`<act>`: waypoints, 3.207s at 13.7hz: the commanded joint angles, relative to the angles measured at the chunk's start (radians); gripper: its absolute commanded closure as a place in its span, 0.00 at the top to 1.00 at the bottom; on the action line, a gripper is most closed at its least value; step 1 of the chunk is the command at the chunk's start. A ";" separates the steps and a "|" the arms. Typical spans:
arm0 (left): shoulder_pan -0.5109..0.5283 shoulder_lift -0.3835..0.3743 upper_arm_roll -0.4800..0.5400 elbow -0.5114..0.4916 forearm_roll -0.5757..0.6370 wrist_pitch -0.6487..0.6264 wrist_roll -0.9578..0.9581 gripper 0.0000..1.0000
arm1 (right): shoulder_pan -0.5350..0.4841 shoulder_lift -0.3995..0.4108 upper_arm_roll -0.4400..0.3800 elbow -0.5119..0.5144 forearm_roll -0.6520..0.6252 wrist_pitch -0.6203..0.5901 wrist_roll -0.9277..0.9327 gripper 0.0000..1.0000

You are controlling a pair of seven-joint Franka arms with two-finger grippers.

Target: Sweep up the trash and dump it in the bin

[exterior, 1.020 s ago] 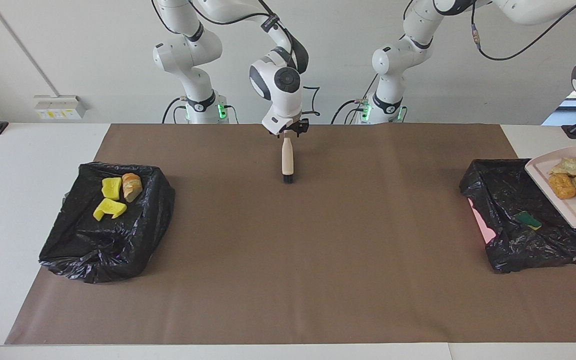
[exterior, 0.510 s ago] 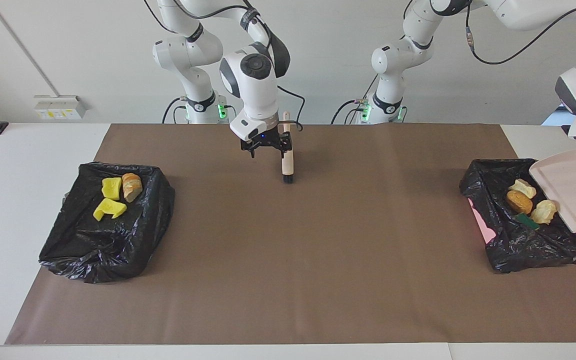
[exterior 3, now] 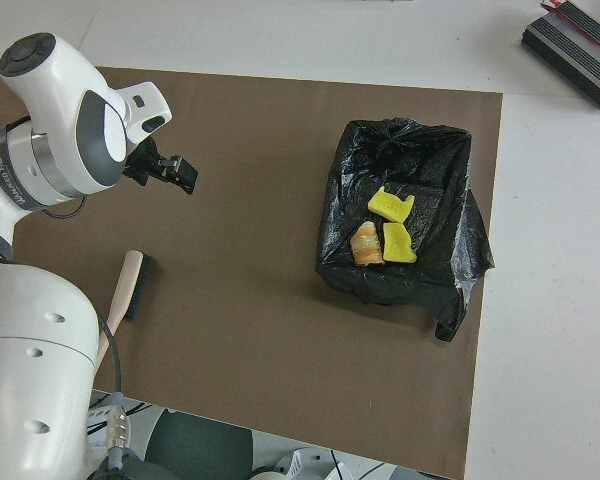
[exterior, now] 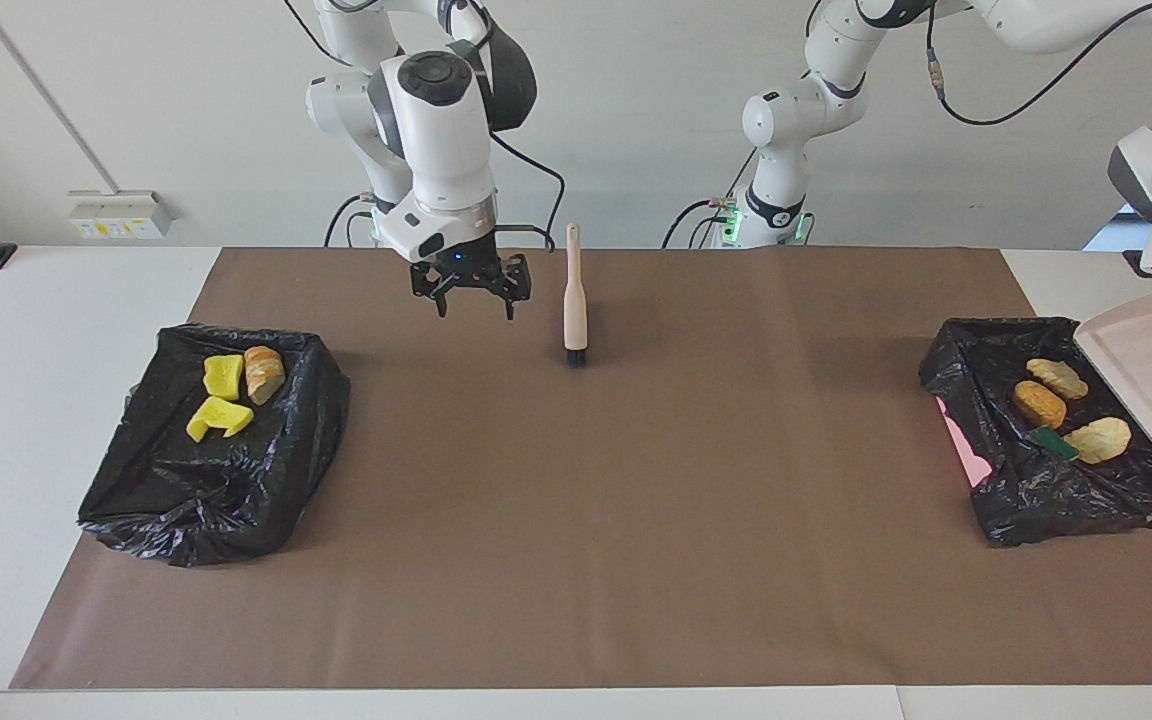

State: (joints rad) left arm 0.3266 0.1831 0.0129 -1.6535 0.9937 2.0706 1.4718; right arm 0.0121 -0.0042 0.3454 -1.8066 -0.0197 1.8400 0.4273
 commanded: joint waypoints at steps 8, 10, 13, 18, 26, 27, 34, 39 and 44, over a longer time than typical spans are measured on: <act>-0.081 -0.080 0.007 0.001 -0.142 -0.101 -0.007 0.00 | -0.141 -0.071 -0.179 0.271 -0.008 -0.292 -0.150 1.00; -0.109 -0.074 0.006 0.030 -0.142 -0.159 -0.014 0.00 | -0.141 -0.103 -0.251 0.271 -0.003 -0.306 -0.200 1.00; -0.168 -0.060 0.005 0.057 -0.281 -0.216 -0.131 0.00 | -0.141 -0.117 -0.333 0.256 0.007 -0.318 -0.338 1.00; -0.250 -0.059 0.002 0.034 -0.633 -0.323 -0.359 0.00 | -0.133 -0.109 -0.332 0.210 0.007 -0.288 -0.329 1.00; -0.552 -0.016 -0.002 -0.032 -0.930 -0.295 -1.058 0.00 | -0.126 -0.106 -0.313 0.216 0.006 -0.306 -0.332 1.00; -0.581 0.007 -0.002 -0.032 -0.957 -0.262 -1.153 0.00 | -0.126 -0.106 -0.315 0.216 0.006 -0.306 -0.332 1.00; -0.747 0.127 -0.002 0.004 -1.130 -0.084 -1.538 0.00 | -0.100 -0.103 -0.330 0.214 -0.012 -0.308 -0.329 1.00; -0.840 0.274 -0.002 0.170 -1.149 -0.073 -1.683 0.00 | 0.064 -0.108 -0.492 0.216 -0.032 -0.324 -0.329 1.00; -0.920 0.522 0.010 0.449 -1.139 -0.158 -1.749 0.00 | 0.069 -0.111 -0.477 0.219 -0.011 -0.323 -0.332 1.00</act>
State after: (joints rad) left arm -0.5607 0.5801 -0.0058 -1.3895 -0.1364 1.9817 -0.2377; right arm 0.0766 -0.1017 -0.1378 -1.5803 -0.0289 1.5270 0.1102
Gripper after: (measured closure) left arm 0.674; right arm 0.000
